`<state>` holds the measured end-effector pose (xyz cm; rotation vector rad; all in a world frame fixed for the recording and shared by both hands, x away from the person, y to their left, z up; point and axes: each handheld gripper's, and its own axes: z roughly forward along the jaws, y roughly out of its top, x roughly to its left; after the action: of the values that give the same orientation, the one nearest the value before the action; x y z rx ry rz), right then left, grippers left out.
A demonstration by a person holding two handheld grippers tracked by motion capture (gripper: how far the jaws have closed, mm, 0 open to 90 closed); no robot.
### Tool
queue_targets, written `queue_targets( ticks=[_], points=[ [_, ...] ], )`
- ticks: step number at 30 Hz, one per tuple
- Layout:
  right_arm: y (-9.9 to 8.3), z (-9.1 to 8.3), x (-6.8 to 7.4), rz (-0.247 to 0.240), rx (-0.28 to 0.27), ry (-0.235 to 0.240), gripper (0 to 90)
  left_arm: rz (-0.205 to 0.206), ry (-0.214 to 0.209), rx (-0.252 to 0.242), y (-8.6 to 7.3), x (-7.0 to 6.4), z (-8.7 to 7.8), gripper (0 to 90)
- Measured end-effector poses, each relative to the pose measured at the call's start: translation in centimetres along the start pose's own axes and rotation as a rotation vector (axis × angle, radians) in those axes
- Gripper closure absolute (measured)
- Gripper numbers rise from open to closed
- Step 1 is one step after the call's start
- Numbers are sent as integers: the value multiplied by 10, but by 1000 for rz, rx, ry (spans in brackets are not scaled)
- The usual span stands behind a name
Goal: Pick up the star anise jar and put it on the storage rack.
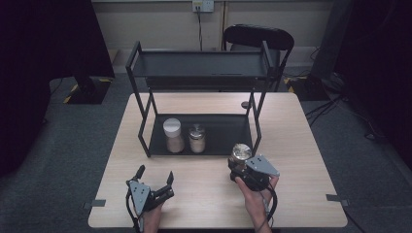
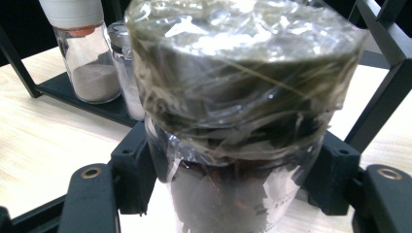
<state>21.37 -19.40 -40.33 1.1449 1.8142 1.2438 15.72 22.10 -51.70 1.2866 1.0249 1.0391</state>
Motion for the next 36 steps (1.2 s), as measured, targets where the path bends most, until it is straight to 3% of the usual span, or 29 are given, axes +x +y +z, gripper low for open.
queue_targets(
  ticks=[14, 36],
  points=[
    [7, 10, -1, 4, 0, 8, 315, 0, 0, 0, 0, 0, 0, 12],
    [27, 30, 3, -37, 1, 14, 315, 0, -2, -1, 0, 0, 0, 12]
  ],
)
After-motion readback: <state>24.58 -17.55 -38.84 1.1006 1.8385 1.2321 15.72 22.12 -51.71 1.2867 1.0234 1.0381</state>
